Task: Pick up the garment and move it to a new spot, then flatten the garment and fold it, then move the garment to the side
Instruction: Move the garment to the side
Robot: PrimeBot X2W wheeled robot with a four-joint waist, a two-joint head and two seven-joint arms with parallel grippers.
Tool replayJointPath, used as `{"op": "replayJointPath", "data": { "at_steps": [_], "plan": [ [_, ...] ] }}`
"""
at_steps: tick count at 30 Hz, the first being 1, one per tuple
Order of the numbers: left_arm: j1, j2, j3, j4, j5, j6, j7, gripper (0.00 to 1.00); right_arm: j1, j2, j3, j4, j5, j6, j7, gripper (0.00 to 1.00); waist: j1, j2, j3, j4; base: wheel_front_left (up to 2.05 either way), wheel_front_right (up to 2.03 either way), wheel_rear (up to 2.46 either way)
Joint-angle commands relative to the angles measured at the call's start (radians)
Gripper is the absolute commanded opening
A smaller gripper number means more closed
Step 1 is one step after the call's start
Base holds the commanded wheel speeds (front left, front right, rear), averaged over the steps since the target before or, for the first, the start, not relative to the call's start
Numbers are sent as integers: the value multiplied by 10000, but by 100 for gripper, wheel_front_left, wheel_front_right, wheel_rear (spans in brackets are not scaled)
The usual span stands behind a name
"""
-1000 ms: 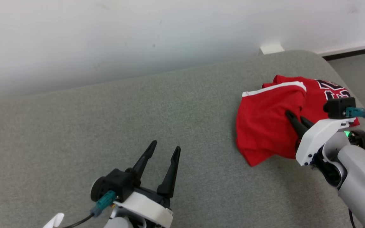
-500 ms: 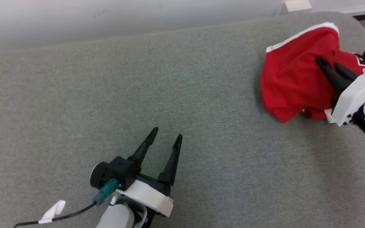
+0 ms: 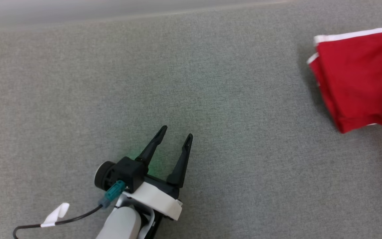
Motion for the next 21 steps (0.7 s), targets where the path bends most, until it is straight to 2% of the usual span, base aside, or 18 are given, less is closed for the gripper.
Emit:
{"op": "replayJointPath", "data": {
  "at_steps": [1, 2, 3, 4, 5, 13, 17, 21],
  "plan": [
    [-59, 53, 16, 30, 71, -42, 6, 100, -38, 2, -3, 212, 89, -5, -119, 2, -1, -1, 46, 6, 0, 0, 0],
    [-84, 53, 20, 37, 77, -54, 6, 100, 1, 117, 38, 480, 129, -5, -144, 26, -1, -1, 65, 16, 0, 0, 0],
    [-104, 55, 16, 50, 74, -59, 6, 100, 82, 233, 102, 749, 166, -5, -95, 40, -1, -1, 77, 31, 0, 0, 0],
    [-121, 56, 16, 67, 69, -58, 6, 100, 151, 324, 153, 992, 182, -5, -32, 80, -1, -1, 83, 48, 0, 0, 0],
    [-143, 56, 34, 71, 59, -56, 6, 100, 184, 411, 186, 1223, 214, -5, -38, 100, -1, -1, 85, 66, 0, 0, 0],
    [-58, 55, 304, -3, -93, 4, 6, 100, 231, 799, 255, 2314, 417, -5, -768, 100, -1, -1, -379, 231, 0, 0, 0],
    [192, 55, 698, -182, -213, 142, 6, 100, 261, 864, 135, 2361, 339, -5, -1863, 100, -1, -1, -955, 331, 0, 0, 0],
    [566, 53, 1302, -364, -223, 254, 6, 100, 526, 1000, 81, 1984, 68, -5, -2515, 100, -1, -1, -1663, 411, 0, 0, 0]
  ]
}}
